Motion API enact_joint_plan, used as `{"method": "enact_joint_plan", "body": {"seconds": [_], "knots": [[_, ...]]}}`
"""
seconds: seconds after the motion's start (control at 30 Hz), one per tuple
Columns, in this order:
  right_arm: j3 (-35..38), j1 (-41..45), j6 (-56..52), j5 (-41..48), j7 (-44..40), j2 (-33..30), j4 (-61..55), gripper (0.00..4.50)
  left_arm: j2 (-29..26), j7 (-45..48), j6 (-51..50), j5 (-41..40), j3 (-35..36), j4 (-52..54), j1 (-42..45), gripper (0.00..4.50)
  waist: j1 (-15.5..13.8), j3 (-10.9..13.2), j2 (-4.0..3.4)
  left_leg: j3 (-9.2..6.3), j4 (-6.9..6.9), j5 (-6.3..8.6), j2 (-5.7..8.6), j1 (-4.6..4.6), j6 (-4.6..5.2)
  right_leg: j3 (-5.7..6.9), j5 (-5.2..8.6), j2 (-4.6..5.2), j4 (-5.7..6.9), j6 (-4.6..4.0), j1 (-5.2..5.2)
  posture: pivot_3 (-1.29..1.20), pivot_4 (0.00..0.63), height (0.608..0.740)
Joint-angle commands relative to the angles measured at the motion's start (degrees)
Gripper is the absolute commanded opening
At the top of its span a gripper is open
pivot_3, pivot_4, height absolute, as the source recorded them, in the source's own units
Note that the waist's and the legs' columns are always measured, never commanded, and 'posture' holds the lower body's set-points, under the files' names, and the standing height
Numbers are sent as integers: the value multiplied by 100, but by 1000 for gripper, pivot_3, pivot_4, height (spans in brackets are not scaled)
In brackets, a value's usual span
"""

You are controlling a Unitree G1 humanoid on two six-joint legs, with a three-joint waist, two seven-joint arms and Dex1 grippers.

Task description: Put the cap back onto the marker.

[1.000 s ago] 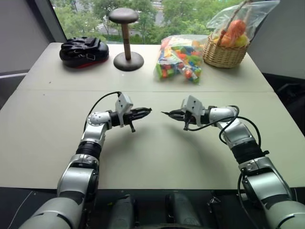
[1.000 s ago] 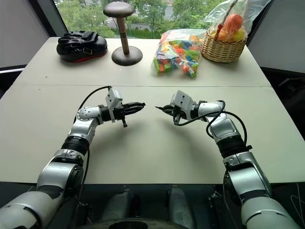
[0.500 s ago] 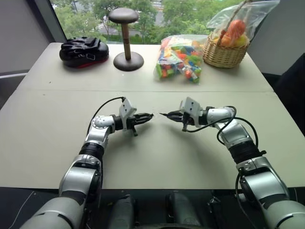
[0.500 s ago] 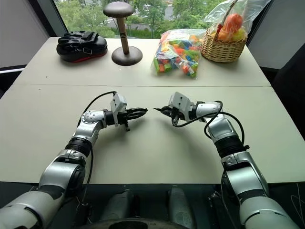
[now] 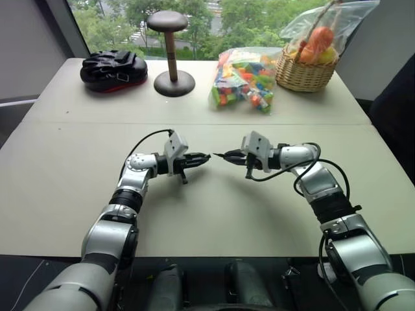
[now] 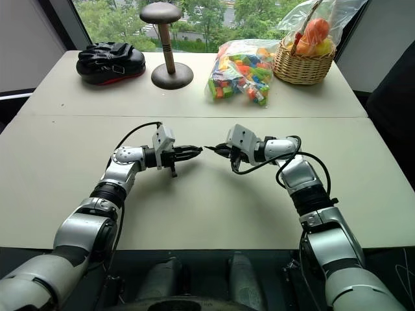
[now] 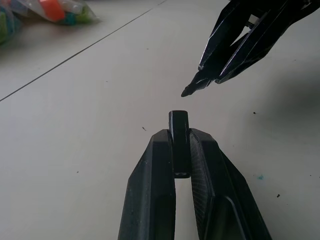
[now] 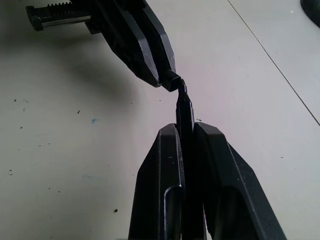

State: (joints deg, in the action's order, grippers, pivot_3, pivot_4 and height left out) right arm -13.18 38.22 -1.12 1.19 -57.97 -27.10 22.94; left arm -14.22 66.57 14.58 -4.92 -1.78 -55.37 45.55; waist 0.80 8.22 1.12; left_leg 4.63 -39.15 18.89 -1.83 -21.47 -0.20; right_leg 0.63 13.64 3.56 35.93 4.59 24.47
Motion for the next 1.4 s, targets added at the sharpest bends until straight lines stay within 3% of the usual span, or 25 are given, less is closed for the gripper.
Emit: {"method": "enact_joint_plan", "body": {"seconds": [0.03,1.4], "knots": [[37,13,39,27,-5,33,-80,0,-4,51,53,-56,-25,199,151,52,0,0,0,0,0,0,0,0,0,0,0,0,0,0,0,0,150,740],[30,43,138,-75,15,159,150,0,-59,43,-18,-95,18,262,158,52,0,0,0,0,0,0,0,0,0,0,0,0,1,0,0,0,150,740]]}}
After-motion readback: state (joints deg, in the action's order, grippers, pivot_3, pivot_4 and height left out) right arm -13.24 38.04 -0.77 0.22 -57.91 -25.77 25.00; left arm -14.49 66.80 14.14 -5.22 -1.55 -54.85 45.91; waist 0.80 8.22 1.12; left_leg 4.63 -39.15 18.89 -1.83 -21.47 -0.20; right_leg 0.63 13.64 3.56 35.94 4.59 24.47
